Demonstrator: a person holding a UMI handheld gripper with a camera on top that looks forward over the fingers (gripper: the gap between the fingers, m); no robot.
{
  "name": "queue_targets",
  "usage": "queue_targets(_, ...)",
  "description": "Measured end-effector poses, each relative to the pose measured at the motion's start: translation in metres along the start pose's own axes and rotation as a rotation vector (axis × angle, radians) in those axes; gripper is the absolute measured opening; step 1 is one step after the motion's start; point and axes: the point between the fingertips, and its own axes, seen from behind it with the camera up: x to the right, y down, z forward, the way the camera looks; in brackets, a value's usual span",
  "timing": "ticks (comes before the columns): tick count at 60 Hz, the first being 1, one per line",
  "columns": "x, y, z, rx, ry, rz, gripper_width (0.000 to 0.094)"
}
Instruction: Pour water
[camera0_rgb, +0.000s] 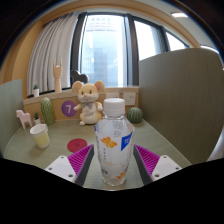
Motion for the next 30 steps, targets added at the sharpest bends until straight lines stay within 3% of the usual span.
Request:
queue_targets(8,0.002,-0.008,0.020,0.099,-0.014,0.020,0.0570)
queue_targets(14,0.000,-0.015,0.022,0.144,-0.015,0.007,0.0530)
queue_targets(24,-0.004,-0.016,0.020,0.200,-0.025,-0.045,0.0361)
queue_targets(30,-0.011,-0.016,0.019,0.188,-0.030,-0.085,0.0359)
